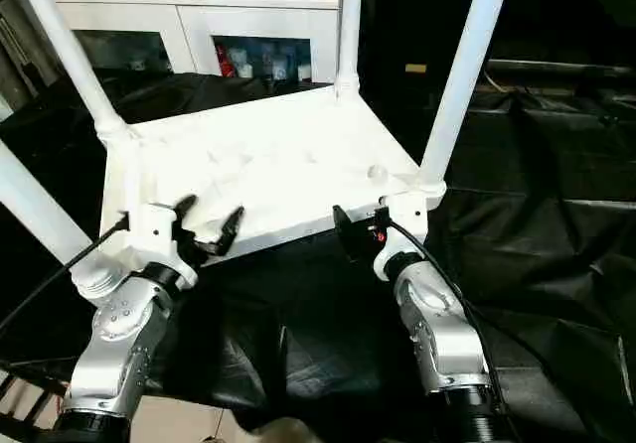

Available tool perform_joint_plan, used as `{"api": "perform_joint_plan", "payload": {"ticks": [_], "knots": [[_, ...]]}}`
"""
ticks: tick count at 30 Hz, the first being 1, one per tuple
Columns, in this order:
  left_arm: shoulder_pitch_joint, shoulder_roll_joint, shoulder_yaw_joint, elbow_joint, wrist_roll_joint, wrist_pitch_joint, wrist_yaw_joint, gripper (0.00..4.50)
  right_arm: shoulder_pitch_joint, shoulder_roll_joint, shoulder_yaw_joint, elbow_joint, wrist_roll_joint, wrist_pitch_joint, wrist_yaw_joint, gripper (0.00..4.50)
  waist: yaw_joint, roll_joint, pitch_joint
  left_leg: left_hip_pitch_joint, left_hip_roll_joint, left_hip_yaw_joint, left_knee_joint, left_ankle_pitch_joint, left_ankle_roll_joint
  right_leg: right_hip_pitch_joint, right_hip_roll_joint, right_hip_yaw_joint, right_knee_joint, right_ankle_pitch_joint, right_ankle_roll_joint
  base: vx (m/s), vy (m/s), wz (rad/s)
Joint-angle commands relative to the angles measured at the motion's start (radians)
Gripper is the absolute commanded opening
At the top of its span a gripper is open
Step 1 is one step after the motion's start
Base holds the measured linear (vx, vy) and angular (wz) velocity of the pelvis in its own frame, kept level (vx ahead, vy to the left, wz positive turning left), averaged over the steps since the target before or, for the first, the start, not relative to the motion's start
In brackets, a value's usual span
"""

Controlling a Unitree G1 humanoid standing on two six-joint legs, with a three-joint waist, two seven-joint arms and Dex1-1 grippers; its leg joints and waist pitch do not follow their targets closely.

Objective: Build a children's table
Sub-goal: Rotate table base

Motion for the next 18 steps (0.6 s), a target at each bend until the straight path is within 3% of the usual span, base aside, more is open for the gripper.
{"api": "perform_joint_plan", "payload": {"ticks": [1,2,5,10,18], "knots": [[0.014,-0.006,0.008,-0.027,0.013,-0.006,0.028,4.5,-0.006,0.004,0.001,-0.008,-0.015,0.014,-0.009,4.46,0.004,-0.021,-0.056,-0.002,0.007,0.005,-0.069,-0.212,0.04,0.05,-0.03,0.032,-0.086,-0.272,-0.131,0.0,0.0,0.0],[0.022,-0.002,0.004,-0.041,0.028,-0.011,0.038,4.5,-0.01,0.004,0.006,-0.003,-0.017,0.011,-0.007,4.46,0.002,-0.029,-0.056,-0.001,0.009,0.005,-0.069,-0.217,0.036,0.047,-0.029,0.032,-0.088,-0.281,-0.125,0.0,0.0,0.0],[0.041,0.0,-0.004,-0.071,0.036,0.005,0.044,4.5,-0.017,0.005,0.012,0.008,-0.021,0.008,-0.008,4.46,0.004,-0.024,-0.056,0.001,0.011,0.003,-0.071,-0.22,0.023,0.046,-0.028,0.033,-0.084,-0.249,-0.125,0.0,0.0,0.0],[0.056,0.024,-0.04,-0.101,0.002,0.043,-0.028,4.5,-0.02,0.012,0.009,0.004,-0.016,0.009,-0.013,4.46,0.011,-0.031,-0.058,0.002,0.009,0.005,-0.069,-0.202,0.027,0.047,-0.029,0.036,-0.076,-0.187,-0.144,0.0,0.0,0.0],[0.071,0.04,-0.033,-0.133,-0.014,0.07,-0.034,4.5,-0.025,0.029,0.016,0.018,-0.02,0.001,-0.011,4.46,0.013,-0.023,-0.055,0.002,0.008,0.003,-0.072,-0.227,0.015,0.047,-0.028,0.035,-0.078,-0.2,-0.144,0.0,0.0,0.0]]}}
